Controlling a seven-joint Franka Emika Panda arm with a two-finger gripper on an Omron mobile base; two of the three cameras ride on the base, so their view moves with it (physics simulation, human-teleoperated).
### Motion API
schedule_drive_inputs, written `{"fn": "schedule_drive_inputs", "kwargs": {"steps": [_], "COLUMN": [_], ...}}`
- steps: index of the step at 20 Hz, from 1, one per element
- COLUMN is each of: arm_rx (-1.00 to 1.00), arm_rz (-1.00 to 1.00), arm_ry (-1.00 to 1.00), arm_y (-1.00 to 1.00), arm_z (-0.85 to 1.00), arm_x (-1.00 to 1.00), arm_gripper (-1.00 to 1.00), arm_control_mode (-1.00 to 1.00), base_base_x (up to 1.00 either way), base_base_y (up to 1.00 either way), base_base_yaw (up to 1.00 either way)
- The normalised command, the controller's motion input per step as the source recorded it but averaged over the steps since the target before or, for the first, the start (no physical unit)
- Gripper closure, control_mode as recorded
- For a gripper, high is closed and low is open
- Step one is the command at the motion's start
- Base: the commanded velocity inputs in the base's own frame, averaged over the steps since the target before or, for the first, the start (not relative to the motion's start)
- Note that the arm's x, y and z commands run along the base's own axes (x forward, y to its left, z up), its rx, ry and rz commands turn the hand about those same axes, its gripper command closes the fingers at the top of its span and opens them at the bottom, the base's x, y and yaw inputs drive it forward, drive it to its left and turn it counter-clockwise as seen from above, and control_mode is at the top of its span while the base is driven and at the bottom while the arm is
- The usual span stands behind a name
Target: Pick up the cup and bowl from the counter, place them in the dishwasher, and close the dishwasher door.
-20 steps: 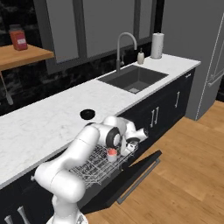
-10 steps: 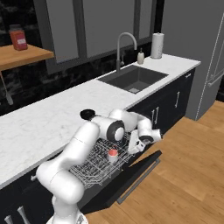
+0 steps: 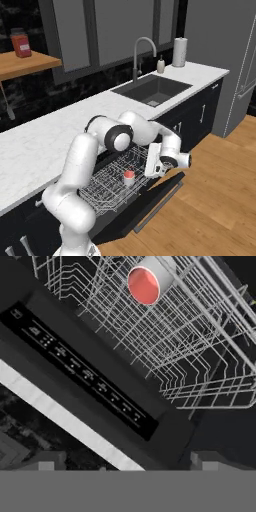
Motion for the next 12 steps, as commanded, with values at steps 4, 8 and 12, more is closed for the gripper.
{"fn": "schedule_drive_inputs", "kwargs": {"steps": [4,8,12], "arm_rx": [-0.02,-0.10,-0.16], "arm_rz": [0.00,0.03,0.03], "arm_ry": [-0.46,-0.33,-0.13], "arm_y": [0.61,0.73,0.56], "arm_z": [1.00,0.96,0.90], "arm_x": [-0.59,-0.08,0.04], "arm_gripper": [-1.00,-1.00,-1.00], "arm_control_mode": [-1.00,-1.00,-1.00], "base_base_x": [0.00,0.00,0.00], "base_base_y": [0.00,0.00,0.00], "base_base_yaw": [0.00,0.00,0.00]}}
